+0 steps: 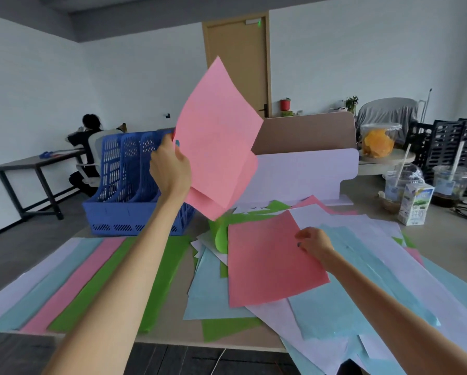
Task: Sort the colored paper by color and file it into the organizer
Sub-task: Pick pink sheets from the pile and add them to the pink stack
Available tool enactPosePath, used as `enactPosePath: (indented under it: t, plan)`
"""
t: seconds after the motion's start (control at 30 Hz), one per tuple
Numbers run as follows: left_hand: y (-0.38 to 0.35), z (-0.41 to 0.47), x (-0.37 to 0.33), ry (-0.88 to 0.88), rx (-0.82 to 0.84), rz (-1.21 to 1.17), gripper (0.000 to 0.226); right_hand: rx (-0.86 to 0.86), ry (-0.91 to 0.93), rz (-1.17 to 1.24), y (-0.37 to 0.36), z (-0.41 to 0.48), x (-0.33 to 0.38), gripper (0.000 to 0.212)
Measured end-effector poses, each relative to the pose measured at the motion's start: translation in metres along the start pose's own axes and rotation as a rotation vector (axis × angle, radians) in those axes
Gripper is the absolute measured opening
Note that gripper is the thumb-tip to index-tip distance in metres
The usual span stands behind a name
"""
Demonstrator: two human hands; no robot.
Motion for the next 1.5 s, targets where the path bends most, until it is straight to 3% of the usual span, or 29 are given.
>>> enactPosePath:
  t: [0.17,0.27,0.4,0.53,0.6,0.77,0.87,1.07,1.13,1.23,1.5]
  plan:
    - [-0.021,-0.021,-0.004,0.014,0.101,-0.157,0.021,-0.002,0.024,0.152,0.007,-0.001,-0.003,0.03]
    - [-0.024,-0.02,-0.01,0.025,0.153,-0.254,0.02,0.019,0.043,0.363,0.009,0.002,0.007,0.039]
    - [-0.035,-0.022,-0.007,0.017,0.27,-0.373,0.017,0.099,0.051,0.661,0.008,-0.002,0.027,0.036]
    - [-0.054,-0.042,0.009,0.058,0.428,-0.432,0.015,0.234,0.056,0.732,0.007,0.002,0.025,0.077]
    - [-0.066,-0.055,0.019,0.093,0.515,-0.446,0.014,0.268,0.073,0.729,0.007,0.0,0.022,0.084]
    - [-0.082,-0.086,0.034,0.146,0.69,-0.49,0.012,0.266,0.041,0.6,0.005,-0.004,0.017,0.08]
    - [-0.092,-0.097,0.043,0.192,0.754,-0.484,0.014,0.326,0.03,0.494,0.003,-0.008,0.018,0.044]
    - [-0.104,-0.105,0.066,0.284,0.764,-0.449,0.018,0.444,0.041,0.325,0.0,-0.005,0.012,0.025]
    - [-0.104,-0.106,0.069,0.316,0.73,-0.446,0.031,0.453,0.039,0.293,0.001,-0.003,0.01,0.022]
    - [-0.101,-0.107,0.072,0.359,0.651,-0.401,0.049,0.345,0.015,0.289,0.008,0.0,0.009,0.015]
    - [-0.093,-0.111,0.084,0.544,0.494,-0.332,0.047,-0.005,-0.161,0.306,0.031,0.006,-0.013,0.022]
Point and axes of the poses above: each hand's wrist, its own z-axis towards the middle knuckle, its own y-axis out of the back of the hand, x = y × z, the point moved 5 cm from there along z, towards the middle knuckle, and after that the axes turned 9 degrees about z, right-handed, at the moved point
